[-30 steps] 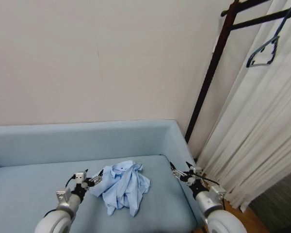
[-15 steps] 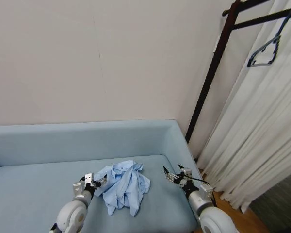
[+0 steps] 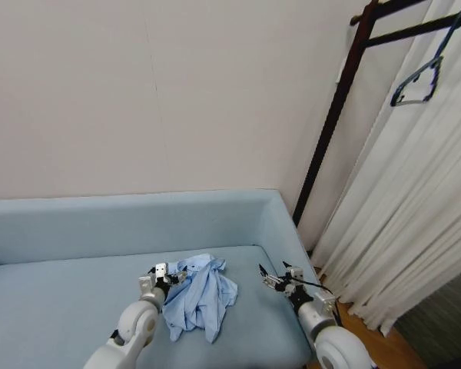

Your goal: Pick up the clothes from the sofa and hang them on the clothes hanger.

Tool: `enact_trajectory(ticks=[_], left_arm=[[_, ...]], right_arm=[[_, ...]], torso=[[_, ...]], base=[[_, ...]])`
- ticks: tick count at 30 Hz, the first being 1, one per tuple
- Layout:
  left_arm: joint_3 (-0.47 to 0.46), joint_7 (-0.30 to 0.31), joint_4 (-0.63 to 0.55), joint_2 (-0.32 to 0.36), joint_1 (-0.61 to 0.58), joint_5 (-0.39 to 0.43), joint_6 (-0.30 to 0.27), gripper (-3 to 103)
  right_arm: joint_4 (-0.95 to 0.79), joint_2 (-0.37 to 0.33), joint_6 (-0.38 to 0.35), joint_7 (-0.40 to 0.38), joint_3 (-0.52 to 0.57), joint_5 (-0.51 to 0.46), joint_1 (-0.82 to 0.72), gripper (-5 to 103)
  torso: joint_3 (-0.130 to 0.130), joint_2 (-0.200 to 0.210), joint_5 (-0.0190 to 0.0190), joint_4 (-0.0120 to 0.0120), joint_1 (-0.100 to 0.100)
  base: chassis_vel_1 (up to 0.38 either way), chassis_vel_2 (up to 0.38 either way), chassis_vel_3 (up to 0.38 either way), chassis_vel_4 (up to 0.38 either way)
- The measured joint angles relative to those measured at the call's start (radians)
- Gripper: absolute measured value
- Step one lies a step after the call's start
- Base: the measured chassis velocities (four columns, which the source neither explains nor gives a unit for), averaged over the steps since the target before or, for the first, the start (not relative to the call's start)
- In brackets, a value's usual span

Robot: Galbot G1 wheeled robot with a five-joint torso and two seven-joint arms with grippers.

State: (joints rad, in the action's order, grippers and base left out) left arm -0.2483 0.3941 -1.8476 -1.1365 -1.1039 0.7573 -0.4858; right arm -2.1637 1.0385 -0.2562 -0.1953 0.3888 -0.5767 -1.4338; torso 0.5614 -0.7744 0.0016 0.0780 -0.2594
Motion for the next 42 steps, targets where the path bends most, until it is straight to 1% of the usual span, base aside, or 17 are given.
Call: enact_trajectory(ticks=[2,4,7,11,16,20,23,25,26,29,31,34,35,37,38,40,42], left_arm=[[0.009,0.003,0.011,0.000,0.008,0.001,-0.003,101],[0.020,0.014,0.027,-0.002,0.017,0.001,-0.012,91],[0.025,0.017,0.043,-0.005,0.019,0.001,-0.015,86],[0.036,0.027,0.070,-0.014,0.028,0.000,-0.029,64],[0.044,0.057,0.072,-0.019,0.030,0.001,-0.046,53],[0.047,0.097,0.073,-0.019,0.032,0.015,-0.055,32],[0.045,0.110,0.073,-0.017,0.029,0.022,-0.058,26],[0.039,0.117,0.070,-0.014,0.024,0.027,-0.058,15],[0.039,0.117,0.070,-0.014,0.024,0.027,-0.058,15],[0.030,0.122,0.062,-0.006,0.015,0.031,-0.056,2],[0.026,0.121,0.058,-0.002,0.011,0.031,-0.052,2],[0.011,0.071,0.042,0.015,-0.011,0.009,-0.006,0],[0.011,0.071,0.042,0.015,-0.011,0.009,-0.006,0],[-0.001,0.029,0.027,0.028,-0.032,-0.033,0.031,0],[-0.001,0.029,0.027,0.028,-0.032,-0.033,0.031,0],[-0.011,0.015,0.004,0.038,-0.051,-0.045,0.040,0],[-0.023,0.003,-0.019,0.048,-0.071,-0.059,0.046,0]], right_arm=[[0.002,0.000,0.000,0.000,-0.001,0.000,0.001,100],[0.004,0.000,0.000,0.000,-0.001,-0.001,0.002,100],[0.005,-0.002,0.001,0.000,0.002,-0.002,0.002,100],[0.009,-0.009,0.002,0.000,0.005,-0.007,0.008,100],[0.016,-0.013,0.002,0.000,0.005,-0.010,0.014,100],[0.021,-0.013,0.002,0.000,0.000,-0.011,0.021,100],[0.023,-0.013,0.002,0.000,-0.004,-0.013,0.026,100],[0.023,-0.019,0.002,-0.001,-0.009,-0.020,0.032,100],[0.023,-0.019,0.002,-0.001,-0.009,-0.020,0.032,100],[0.018,-0.048,-0.006,-0.024,-0.048,-0.055,0.064,100],[0.016,-0.062,-0.012,-0.036,-0.070,-0.072,0.082,100],[0.010,-0.111,-0.058,-0.136,-0.169,-0.206,0.190,100],[0.010,-0.111,-0.058,-0.136,-0.169,-0.206,0.190,100],[0.029,-0.129,-0.087,-0.231,-0.255,-0.344,0.304,100],[0.029,-0.129,-0.087,-0.231,-0.255,-0.344,0.304,100],[0.073,-0.121,-0.109,-0.308,-0.332,-0.466,0.403,100],[0.138,-0.081,-0.139,-0.388,-0.390,-0.603,0.492,100]], torso=[[0.000,0.000,-0.0001,-0.0001,0.000],[0.000,0.000,0.0000,-0.0001,0.000],[0.000,0.000,-0.0001,-0.0002,0.000],[0.000,0.000,-0.0001,-0.0001,0.000],[0.000,0.000,-0.0001,-0.0002,0.000],[0.000,0.000,-0.0001,-0.0001,0.000],[0.000,0.000,-0.0001,-0.0001,0.000],[0.000,0.000,-0.0002,-0.0002,0.000],[0.000,0.000,-0.0002,-0.0002,0.000],[0.000,0.000,-0.0002,0.0000,0.000],[0.000,0.000,-0.0002,0.0000,0.000],[0.000,0.000,-0.0003,0.0000,0.000],[0.000,0.000,-0.0003,0.0000,0.000],[0.000,0.000,-0.0004,-0.0004,0.000],[0.000,0.000,-0.0004,-0.0004,0.000],[0.000,0.000,-0.0003,-0.0006,0.000],[0.000,0.000,-0.0002,-0.0001,0.000]], base=[[0.000,0.000,0.000,0.000],[0.000,0.000,0.000,0.000],[0.000,0.000,0.000,0.000],[0.000,0.000,0.000,0.000],[0.000,0.000,0.000,0.000],[0.000,0.000,0.000,0.000],[0.000,0.000,0.000,0.000],[0.000,0.000,0.000,0.000],[0.000,0.000,0.000,0.000],[0.000,0.000,0.000,0.000],[0.000,0.000,0.000,0.000],[0.000,0.000,0.000,0.000],[0.000,0.000,0.000,0.000],[0.000,0.000,0.000,0.000],[0.000,0.000,0.000,0.000],[0.000,0.000,0.000,0.000],[0.000,0.000,0.000,0.000]])
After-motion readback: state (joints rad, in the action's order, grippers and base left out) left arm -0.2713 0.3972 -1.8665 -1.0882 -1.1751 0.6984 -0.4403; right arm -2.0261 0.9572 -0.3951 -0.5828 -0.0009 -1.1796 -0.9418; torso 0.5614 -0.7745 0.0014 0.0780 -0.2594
